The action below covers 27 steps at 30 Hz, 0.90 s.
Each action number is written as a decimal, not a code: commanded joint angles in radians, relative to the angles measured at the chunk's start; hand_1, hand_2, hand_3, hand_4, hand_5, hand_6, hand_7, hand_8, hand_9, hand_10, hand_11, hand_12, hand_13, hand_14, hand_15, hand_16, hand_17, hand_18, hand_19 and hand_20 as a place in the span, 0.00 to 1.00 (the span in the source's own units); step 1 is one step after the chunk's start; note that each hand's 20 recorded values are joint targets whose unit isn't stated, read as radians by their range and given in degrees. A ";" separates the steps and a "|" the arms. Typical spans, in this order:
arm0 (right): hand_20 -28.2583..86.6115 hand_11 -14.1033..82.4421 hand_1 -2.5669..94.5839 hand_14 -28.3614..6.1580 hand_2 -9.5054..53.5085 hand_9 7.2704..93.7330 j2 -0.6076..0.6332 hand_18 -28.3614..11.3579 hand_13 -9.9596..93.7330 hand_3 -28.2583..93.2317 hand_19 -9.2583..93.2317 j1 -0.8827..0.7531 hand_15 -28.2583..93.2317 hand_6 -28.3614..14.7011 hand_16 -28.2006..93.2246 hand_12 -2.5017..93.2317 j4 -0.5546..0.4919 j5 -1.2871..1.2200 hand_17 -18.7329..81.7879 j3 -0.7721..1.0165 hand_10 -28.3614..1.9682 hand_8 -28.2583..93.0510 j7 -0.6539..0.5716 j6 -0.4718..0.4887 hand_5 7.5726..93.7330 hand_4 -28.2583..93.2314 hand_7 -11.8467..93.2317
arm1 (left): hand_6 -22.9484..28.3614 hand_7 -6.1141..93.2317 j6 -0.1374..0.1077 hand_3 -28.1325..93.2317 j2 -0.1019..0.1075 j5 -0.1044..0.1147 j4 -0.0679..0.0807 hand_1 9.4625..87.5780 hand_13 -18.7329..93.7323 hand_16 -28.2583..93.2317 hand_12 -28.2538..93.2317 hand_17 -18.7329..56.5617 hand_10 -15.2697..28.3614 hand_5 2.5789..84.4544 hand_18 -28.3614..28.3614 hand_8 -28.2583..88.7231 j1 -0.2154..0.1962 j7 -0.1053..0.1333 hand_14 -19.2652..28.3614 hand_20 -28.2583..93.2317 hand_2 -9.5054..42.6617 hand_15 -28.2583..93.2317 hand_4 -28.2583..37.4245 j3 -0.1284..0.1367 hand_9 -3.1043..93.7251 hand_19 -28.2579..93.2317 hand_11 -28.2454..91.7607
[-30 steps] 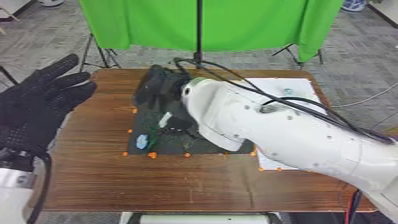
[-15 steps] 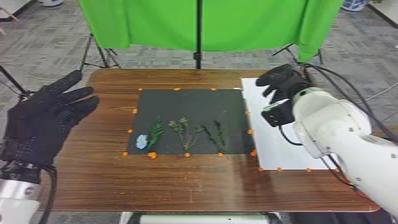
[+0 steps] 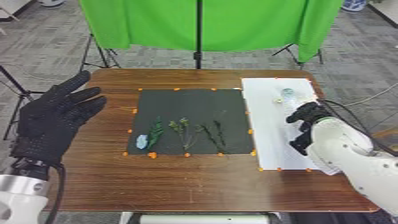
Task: Arrange flowers
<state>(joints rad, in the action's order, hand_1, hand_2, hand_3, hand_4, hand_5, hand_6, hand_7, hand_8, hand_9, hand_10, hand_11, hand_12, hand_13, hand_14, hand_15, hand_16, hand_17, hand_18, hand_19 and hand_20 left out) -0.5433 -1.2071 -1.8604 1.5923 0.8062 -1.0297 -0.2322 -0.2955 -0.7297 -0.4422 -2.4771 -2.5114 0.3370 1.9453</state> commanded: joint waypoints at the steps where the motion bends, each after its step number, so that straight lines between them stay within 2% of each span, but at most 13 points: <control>1: 0.26 0.34 0.38 0.51 0.02 0.69 -0.009 0.13 0.79 0.87 0.98 0.053 0.78 0.63 0.32 0.15 0.035 0.058 0.45 -0.057 0.32 0.14 -0.048 0.007 0.33 0.00 0.22 | 0.65 0.21 -0.001 0.87 -0.002 -0.002 0.004 0.17 0.37 0.14 0.31 0.12 0.83 0.41 0.94 0.16 -0.013 -0.010 0.99 0.32 0.34 0.68 0.02 0.003 0.35 0.71 0.49; 2: 0.26 0.34 0.38 0.51 0.03 0.69 -0.008 0.13 0.80 0.86 0.99 0.060 0.78 0.63 0.32 0.15 0.042 0.067 0.45 -0.074 0.32 0.14 -0.053 0.011 0.34 0.00 0.23 | 0.65 0.21 0.001 0.87 -0.004 -0.002 0.004 0.17 0.37 0.14 0.31 0.12 0.83 0.41 0.94 0.16 -0.014 -0.013 0.99 0.32 0.34 0.68 0.02 0.004 0.35 0.71 0.49; 6: 0.25 0.34 0.39 0.53 0.02 0.71 -0.011 0.14 0.81 0.87 0.99 0.124 0.78 0.63 0.31 0.15 0.084 0.086 0.46 -0.174 0.35 0.13 -0.061 -0.006 0.39 0.00 0.24 | 0.65 0.21 -0.002 0.87 0.001 0.005 0.002 0.17 0.37 0.14 0.31 0.12 0.83 0.41 0.94 0.16 -0.026 0.004 0.99 0.32 0.34 0.68 0.02 0.008 0.35 0.71 0.49; 8: 0.25 0.34 0.41 0.54 0.01 0.72 -0.016 0.15 0.82 0.87 0.99 0.139 0.77 0.63 0.32 0.15 0.103 0.098 0.47 -0.208 0.38 0.13 -0.059 -0.014 0.42 0.00 0.24 | 0.65 0.21 -0.001 0.87 -0.003 0.003 0.002 0.17 0.37 0.14 0.31 0.12 0.83 0.41 0.94 0.16 -0.018 -0.004 0.99 0.32 0.34 0.68 0.02 0.004 0.35 0.71 0.49; 10: 0.23 0.34 0.44 0.58 0.00 0.74 -0.024 0.19 0.83 0.87 0.99 0.165 0.76 0.65 0.32 0.15 0.136 0.124 0.48 -0.261 0.49 0.13 -0.071 -0.028 0.51 0.00 0.25 | 0.65 0.21 0.001 0.87 -0.006 0.001 0.003 0.17 0.37 0.14 0.31 0.12 0.83 0.41 0.94 0.16 -0.010 -0.012 0.99 0.32 0.34 0.68 0.02 0.003 0.35 0.71 0.49; 11: 0.23 0.34 0.45 0.59 0.00 0.74 -0.024 0.20 0.84 0.87 0.99 0.188 0.75 0.65 0.32 0.15 0.153 0.125 0.49 -0.302 0.53 0.12 -0.074 -0.060 0.54 0.00 0.25 | 0.65 0.21 0.001 0.87 -0.002 0.002 0.004 0.17 0.37 0.14 0.31 0.12 0.83 0.41 0.94 0.16 -0.009 -0.007 0.99 0.32 0.34 0.68 0.02 0.001 0.35 0.71 0.49; 14: 0.23 0.33 0.49 0.66 0.00 0.79 -0.029 0.26 0.86 0.87 0.98 0.184 0.73 0.69 0.34 0.16 0.176 0.169 0.50 -0.326 0.63 0.13 -0.070 -0.037 0.66 0.00 0.28 | 0.65 0.21 0.008 0.87 -0.002 0.000 0.006 0.17 0.37 0.14 0.31 0.12 0.83 0.41 0.94 0.16 -0.001 -0.014 0.99 0.32 0.34 0.68 0.02 -0.002 0.35 0.71 0.49; 16: 0.23 0.27 0.55 0.69 0.00 0.85 -0.022 0.29 0.87 0.82 0.98 0.199 0.72 0.71 0.35 0.22 0.174 0.202 0.51 -0.376 0.70 0.19 -0.075 -0.107 0.74 0.00 0.29 | 0.65 0.21 0.005 0.87 -0.002 -0.001 0.003 0.17 0.37 0.14 0.31 0.12 0.83 0.41 0.94 0.16 -0.004 -0.011 0.99 0.32 0.34 0.68 0.02 -0.001 0.35 0.71 0.49; 17: 0.24 0.25 0.56 0.70 0.00 0.86 -0.019 0.30 0.88 0.81 0.98 0.195 0.71 0.71 0.35 0.23 0.164 0.204 0.52 -0.379 0.71 0.20 -0.068 -0.125 0.76 0.00 0.29 | 0.65 0.21 0.004 0.87 -0.004 0.001 -0.001 0.17 0.37 0.14 0.31 0.12 0.83 0.41 0.94 0.16 -0.020 -0.004 0.99 0.32 0.34 0.68 0.02 0.007 0.35 0.71 0.49; 19: 0.25 0.20 0.60 0.73 0.00 0.97 -0.014 0.32 0.91 0.79 0.98 0.207 0.69 0.74 0.37 0.29 0.147 0.247 0.54 -0.409 0.76 0.23 -0.062 -0.164 0.86 0.00 0.30 | 0.65 0.21 0.007 0.87 -0.008 -0.003 -0.005 0.17 0.37 0.14 0.31 0.12 0.83 0.41 0.94 0.16 -0.022 -0.009 0.99 0.32 0.34 0.68 0.02 0.011 0.35 0.71 0.49; 21: 0.27 0.21 0.60 0.75 0.00 0.99 -0.008 0.32 0.92 0.79 0.98 0.224 0.69 0.75 0.38 0.30 0.123 0.285 0.55 -0.435 0.77 0.24 -0.054 -0.209 0.90 0.00 0.30 | 0.65 0.21 0.012 0.87 -0.008 -0.006 -0.004 0.17 0.37 0.14 0.31 0.12 0.83 0.41 0.94 0.16 -0.012 -0.014 0.99 0.32 0.34 0.68 0.02 0.007 0.35 0.71 0.49; 23: 0.27 0.21 0.61 0.76 0.00 1.00 -0.016 0.33 0.93 0.79 0.98 0.239 0.69 0.75 0.38 0.31 0.092 0.295 0.55 -0.430 0.77 0.24 -0.039 -0.240 0.90 0.00 0.30 | 0.65 0.21 0.009 0.87 -0.008 -0.006 -0.007 0.17 0.37 0.14 0.31 0.12 0.83 0.41 0.94 0.16 -0.020 -0.006 0.99 0.32 0.34 0.68 0.02 0.009 0.35 0.71 0.49; 27: 0.27 0.23 0.60 0.76 0.00 1.00 -0.047 0.32 0.93 0.80 0.99 0.338 0.70 0.74 0.38 0.31 0.037 0.341 0.56 -0.490 0.75 0.24 -0.001 -0.285 0.91 0.00 0.30 | 0.65 0.21 0.009 0.87 -0.010 -0.010 -0.008 0.17 0.37 0.14 0.31 0.12 0.83 0.41 0.94 0.16 -0.009 -0.013 0.99 0.32 0.34 0.68 0.02 0.012 0.35 0.71 0.49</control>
<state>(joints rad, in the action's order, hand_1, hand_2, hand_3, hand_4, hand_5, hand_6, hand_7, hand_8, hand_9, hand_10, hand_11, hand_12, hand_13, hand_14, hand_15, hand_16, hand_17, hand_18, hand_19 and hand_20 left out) -0.5481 -0.9579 -1.7314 1.8719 0.3684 -1.0830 -0.4820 -0.2931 -0.7300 -0.4431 -2.4794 -2.5161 0.3347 1.9510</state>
